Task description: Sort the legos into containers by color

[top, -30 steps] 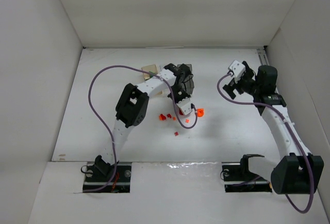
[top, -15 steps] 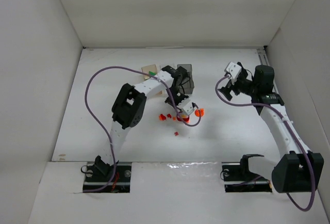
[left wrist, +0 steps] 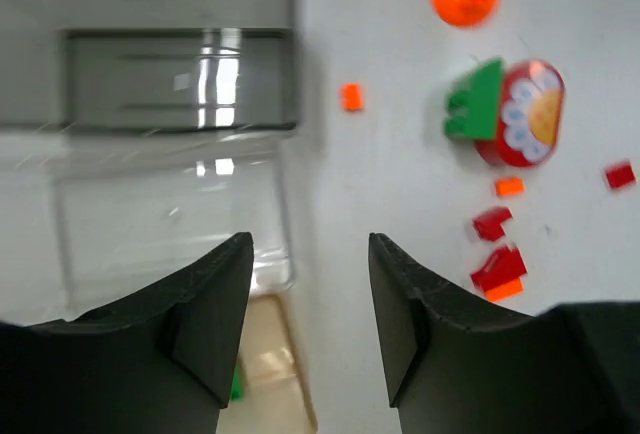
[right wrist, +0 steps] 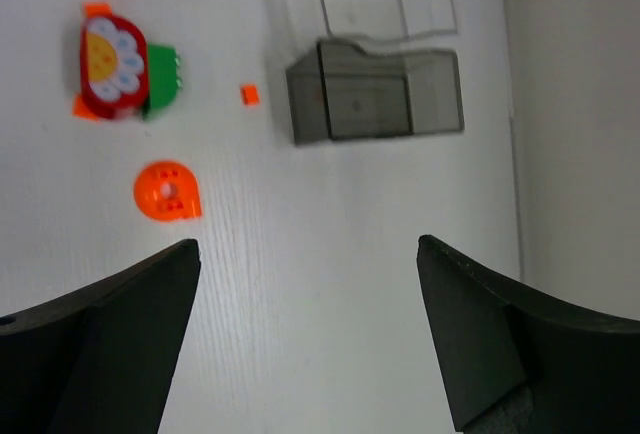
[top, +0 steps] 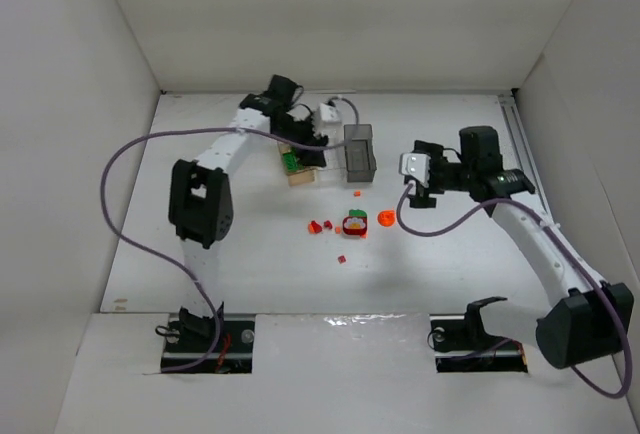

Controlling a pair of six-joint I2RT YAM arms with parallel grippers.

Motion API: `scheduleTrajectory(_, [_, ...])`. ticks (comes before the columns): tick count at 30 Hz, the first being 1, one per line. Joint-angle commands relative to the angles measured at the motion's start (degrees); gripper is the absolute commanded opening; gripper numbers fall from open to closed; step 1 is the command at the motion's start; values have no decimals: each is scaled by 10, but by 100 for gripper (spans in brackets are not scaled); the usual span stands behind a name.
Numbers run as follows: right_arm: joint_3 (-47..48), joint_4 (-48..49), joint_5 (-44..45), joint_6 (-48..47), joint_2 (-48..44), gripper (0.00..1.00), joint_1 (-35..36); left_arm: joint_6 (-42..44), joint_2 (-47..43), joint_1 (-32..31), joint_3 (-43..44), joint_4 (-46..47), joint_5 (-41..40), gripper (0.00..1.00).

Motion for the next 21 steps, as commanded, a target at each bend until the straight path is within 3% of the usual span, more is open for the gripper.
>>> scheduleTrajectory(1, [69, -43, -64, 53, 50, 93, 46, -296, -126, 73, -99, 195, 97, 48])
scheduleTrajectory(3, [37, 49, -64, 180, 50, 90, 75, -370, -179, 82, -169, 268, 90, 48])
scheduleTrajectory(7, [-7, 126, 2, 270, 59, 78, 138, -391, -237, 82, -232, 309, 79, 48])
scheduleTrajectory(11, [-18, 152, -10, 308, 85, 69, 138, -408, -277, 82, -285, 323, 65, 48])
scheduleTrajectory(13, [-45, 170, 16, 316, 91, 69, 148, -408, -283, 82, -291, 318, 55, 48])
scheduleTrajectory(14, [-45, 176, 31, 316, 99, 79, 157, -403, -283, 82, -297, 318, 49, 48])
scheduleTrajectory(17, [-34, 189, 53, 309, 120, 92, 172, -403, -289, 82, -304, 312, 41, 48])
scheduleTrajectory(19, [-5, 173, 19, 287, 141, 99, 179, -403, -289, 82, -315, 318, 35, 48])
scheduleTrajectory(21, [45, 127, 6, 188, 169, 99, 194, -396, -289, 82, -315, 318, 29, 48])
